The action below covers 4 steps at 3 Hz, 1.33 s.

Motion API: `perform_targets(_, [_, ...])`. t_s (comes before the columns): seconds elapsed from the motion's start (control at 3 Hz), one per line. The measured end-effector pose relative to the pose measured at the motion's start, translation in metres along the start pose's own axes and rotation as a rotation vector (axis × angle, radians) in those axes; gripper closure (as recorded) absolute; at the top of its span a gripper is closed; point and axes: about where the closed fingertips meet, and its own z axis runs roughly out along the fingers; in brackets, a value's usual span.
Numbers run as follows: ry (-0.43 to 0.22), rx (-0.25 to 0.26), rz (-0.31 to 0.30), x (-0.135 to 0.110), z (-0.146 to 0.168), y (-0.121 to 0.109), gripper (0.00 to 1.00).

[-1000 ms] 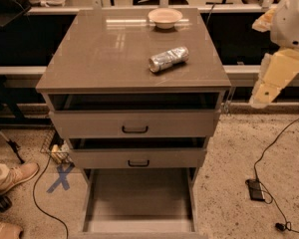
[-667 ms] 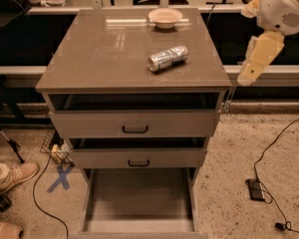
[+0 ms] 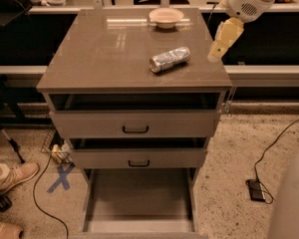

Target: Place redbull can into bottom drawer

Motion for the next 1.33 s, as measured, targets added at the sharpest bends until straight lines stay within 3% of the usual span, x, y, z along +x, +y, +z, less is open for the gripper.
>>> perform_targets(0.33, [0.037,-0.047,0.029,-0.028,0.059,-0.018,0.00])
perform_targets(0.67, [0.068,-0.078,0.042,-0.046,0.095,-0.022,0.00])
perform_targets(1.33, [0.100,-0.175,0.054,-0.072,0.154,-0.009,0.00])
